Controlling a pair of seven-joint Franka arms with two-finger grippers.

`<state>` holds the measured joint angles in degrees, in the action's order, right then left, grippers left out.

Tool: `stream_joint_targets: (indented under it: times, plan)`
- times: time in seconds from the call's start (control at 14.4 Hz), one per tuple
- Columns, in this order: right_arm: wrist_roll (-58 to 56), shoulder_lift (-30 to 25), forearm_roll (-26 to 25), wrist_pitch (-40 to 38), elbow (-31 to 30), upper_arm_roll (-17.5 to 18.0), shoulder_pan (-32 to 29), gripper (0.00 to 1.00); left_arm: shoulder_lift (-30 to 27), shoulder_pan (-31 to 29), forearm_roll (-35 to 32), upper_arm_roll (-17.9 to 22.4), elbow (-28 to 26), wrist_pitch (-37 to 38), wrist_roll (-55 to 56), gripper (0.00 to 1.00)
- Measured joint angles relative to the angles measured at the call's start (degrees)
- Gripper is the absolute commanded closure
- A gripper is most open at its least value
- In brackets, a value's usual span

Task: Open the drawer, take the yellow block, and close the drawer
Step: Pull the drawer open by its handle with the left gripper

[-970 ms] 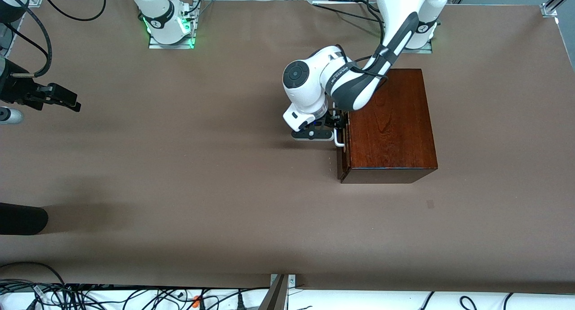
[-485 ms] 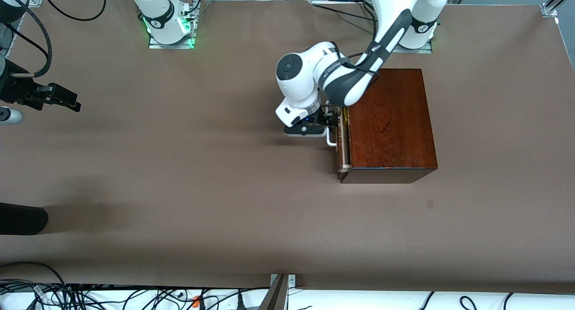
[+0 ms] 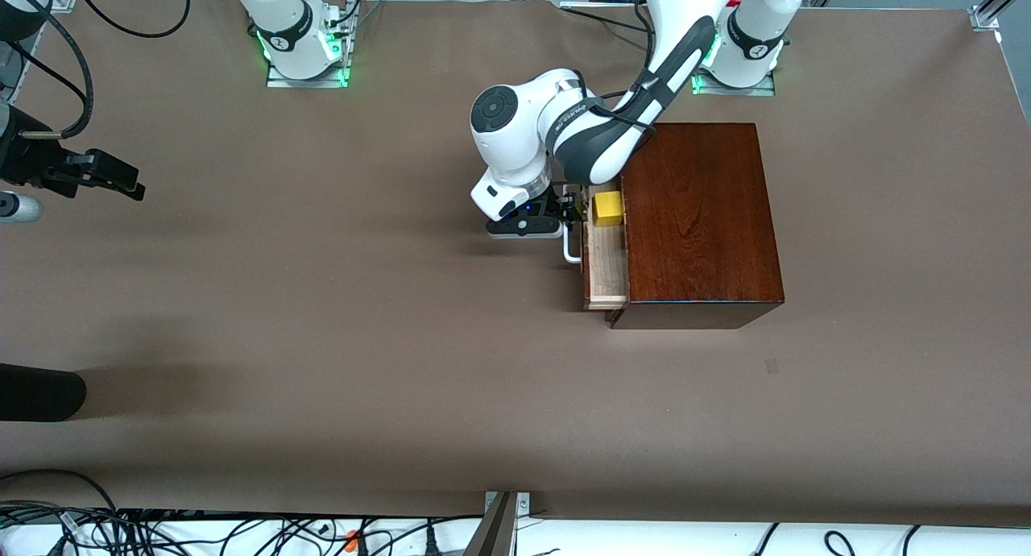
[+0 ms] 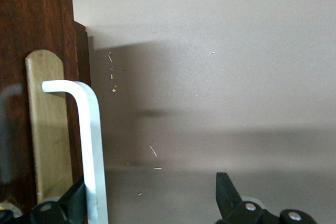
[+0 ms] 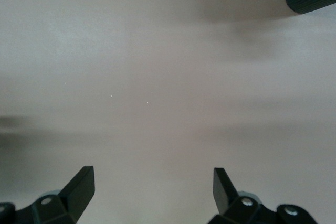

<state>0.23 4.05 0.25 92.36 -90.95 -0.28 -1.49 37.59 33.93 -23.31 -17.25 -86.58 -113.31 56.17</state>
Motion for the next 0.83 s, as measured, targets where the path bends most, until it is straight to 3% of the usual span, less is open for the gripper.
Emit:
stream_joint_targets:
  times: [0.83]
  plan:
    - [0.00,0.00,0.00,0.00,0.00,0.00,0.00,0.00,0.76,0.94,0.41,-0.14,4.36,-0.56,0.73,0.00]
